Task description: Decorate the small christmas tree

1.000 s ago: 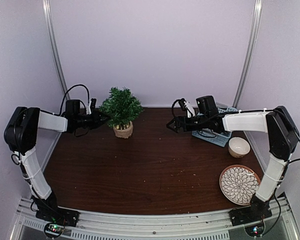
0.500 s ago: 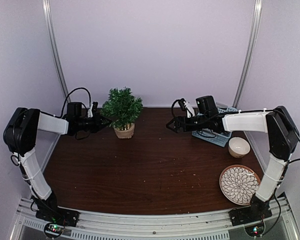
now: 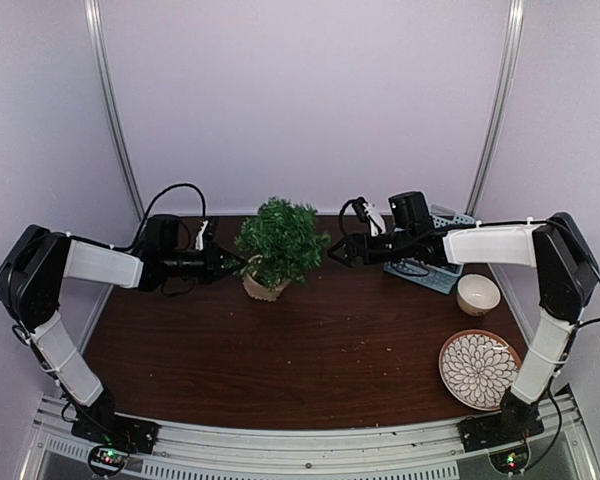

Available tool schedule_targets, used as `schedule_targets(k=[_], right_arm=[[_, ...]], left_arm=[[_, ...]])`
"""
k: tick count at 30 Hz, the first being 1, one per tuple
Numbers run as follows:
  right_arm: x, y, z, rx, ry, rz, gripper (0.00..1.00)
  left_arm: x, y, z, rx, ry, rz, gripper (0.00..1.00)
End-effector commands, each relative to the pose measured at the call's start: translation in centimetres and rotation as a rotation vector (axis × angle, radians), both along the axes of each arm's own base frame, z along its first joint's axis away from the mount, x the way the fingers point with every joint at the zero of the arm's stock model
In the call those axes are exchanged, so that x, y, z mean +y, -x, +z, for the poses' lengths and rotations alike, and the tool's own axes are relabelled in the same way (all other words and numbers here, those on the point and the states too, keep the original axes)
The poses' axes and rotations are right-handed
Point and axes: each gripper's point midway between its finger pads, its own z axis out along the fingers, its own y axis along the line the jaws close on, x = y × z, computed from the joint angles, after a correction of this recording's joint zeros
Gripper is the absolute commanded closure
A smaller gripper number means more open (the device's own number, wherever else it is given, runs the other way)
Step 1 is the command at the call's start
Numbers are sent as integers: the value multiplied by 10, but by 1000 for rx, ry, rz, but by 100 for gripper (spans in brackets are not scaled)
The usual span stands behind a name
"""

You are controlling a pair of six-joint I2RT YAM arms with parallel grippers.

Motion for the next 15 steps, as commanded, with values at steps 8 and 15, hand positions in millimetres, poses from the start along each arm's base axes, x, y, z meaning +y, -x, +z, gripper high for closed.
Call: schedule_targets(k=[8, 15], right_arm=[[6, 35, 47, -65, -105, 107, 0], [6, 75, 54, -46, -166, 192, 1]], left_arm=[[-19, 52, 16, 9, 174, -102, 100], [-26, 46, 43, -29, 172, -113, 100]])
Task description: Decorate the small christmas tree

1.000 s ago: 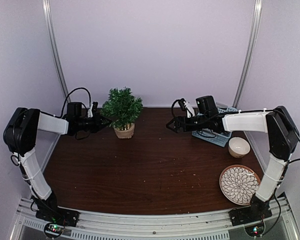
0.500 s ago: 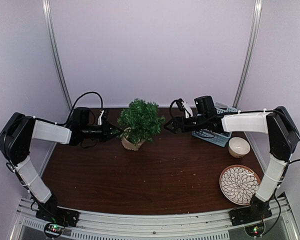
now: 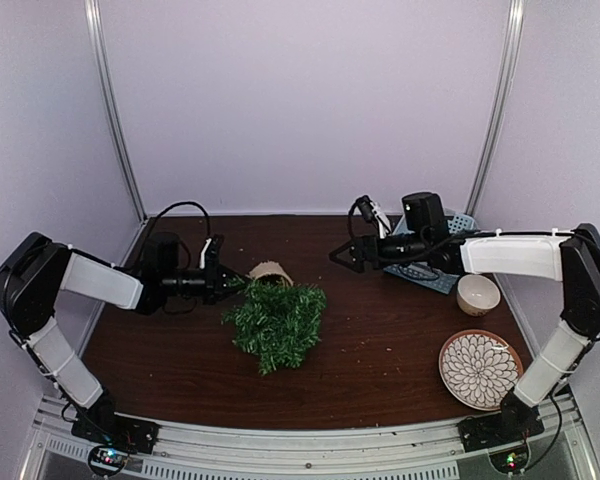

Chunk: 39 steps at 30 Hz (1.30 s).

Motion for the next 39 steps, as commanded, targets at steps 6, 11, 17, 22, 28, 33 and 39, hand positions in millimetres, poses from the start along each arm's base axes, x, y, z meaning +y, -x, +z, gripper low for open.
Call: schedule_targets(k=[6, 11, 17, 22, 28, 33, 39], right_arm=[[-6, 86, -4, -53, 61, 123, 4], [-3, 109, -50, -47, 87, 112, 4], [-15, 87, -81, -71, 136, -55, 7], [-15, 56, -74, -89, 97, -197, 8], [5, 37, -39, -127, -92, -223, 11], [27, 30, -32, -89, -213, -173, 46], [39, 38, -17, -50, -346, -86, 94]], left_arm=[[-11, -13, 54, -123, 64, -13, 100], [-15, -22, 54, -101, 105, -1, 100], [-17, -25, 57, -99, 119, -7, 100], [-17, -26, 59, -108, 117, -9, 100], [-18, -26, 63, -115, 124, -9, 100], [-18, -26, 66, -121, 130, -8, 100], [-17, -29, 67, -131, 130, 10, 100]])
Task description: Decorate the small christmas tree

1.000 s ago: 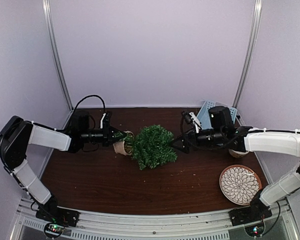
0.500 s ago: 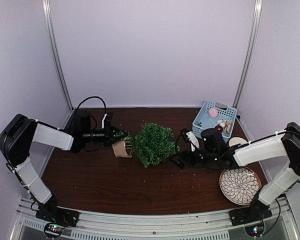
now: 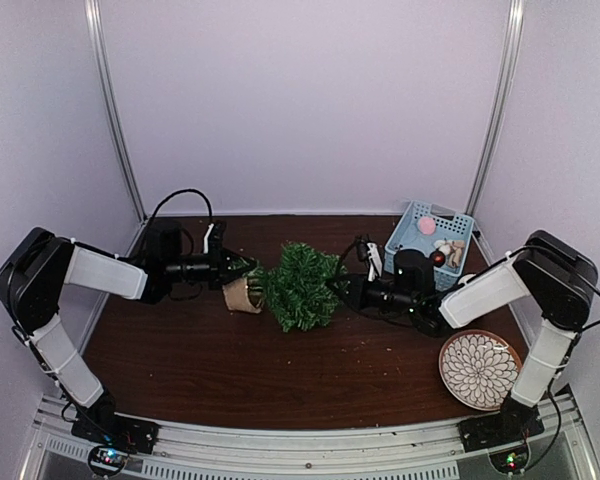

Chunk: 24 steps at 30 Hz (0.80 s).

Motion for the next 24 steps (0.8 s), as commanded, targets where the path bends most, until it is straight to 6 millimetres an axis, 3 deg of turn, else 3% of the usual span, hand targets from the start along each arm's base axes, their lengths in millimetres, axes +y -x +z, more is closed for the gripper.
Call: schedule_targets(k=[1, 6, 11, 12, 17, 19, 24], right_arm=[[12, 4, 40, -31, -143, 74, 100], [-1, 2, 68, -82, 15, 28, 100], [-22, 2, 95, -133, 261, -2, 100], [-24, 2, 108, -155, 290, -3, 100], [-33, 16, 113, -125, 499, 87, 100], [-34, 21, 115, -124, 574, 123, 100], [-30, 35, 119, -170, 736, 217, 100]], left_arm=[[-5, -6, 36, -130, 60, -1, 100], [-1, -4, 34, -145, 34, 9, 99], [7, 2, 30, -164, -55, 36, 63], [10, 3, 30, -172, -73, 43, 57], [27, 8, 36, -216, -178, 108, 22], [34, 8, 36, -220, -217, 137, 13], [48, 11, 34, -225, -287, 186, 4]])
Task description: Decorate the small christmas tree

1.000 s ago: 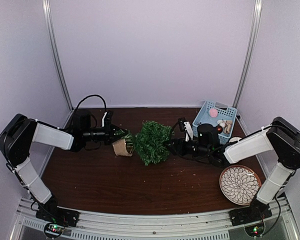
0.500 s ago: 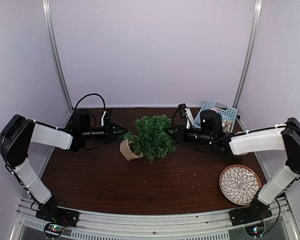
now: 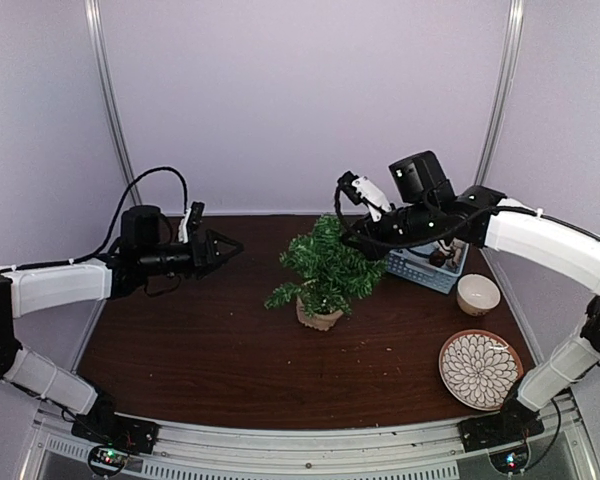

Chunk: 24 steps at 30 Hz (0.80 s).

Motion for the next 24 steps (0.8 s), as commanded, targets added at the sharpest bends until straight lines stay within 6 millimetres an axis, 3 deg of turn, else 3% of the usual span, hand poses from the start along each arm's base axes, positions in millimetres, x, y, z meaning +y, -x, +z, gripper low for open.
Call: schedule_targets(k=[1, 6, 10, 15, 19, 24], right_arm=[[-4, 26, -14, -9, 243, 107, 100], [19, 44, -19, -74, 390, 178, 100], [32, 50, -23, -127, 475, 201, 100], [38, 49, -23, -148, 491, 195, 100], [35, 45, -26, -162, 508, 173, 100], [37, 42, -25, -168, 490, 157, 100]], left_arm=[[17, -1, -12, -9, -104, 74, 4], [23, 2, -17, -2, -116, 90, 3], [21, 10, -19, -13, -104, 50, 10], [23, 35, -33, -42, -73, -1, 24], [30, 53, -45, -64, -98, -3, 27], [14, 80, -63, -135, -143, -85, 32]])
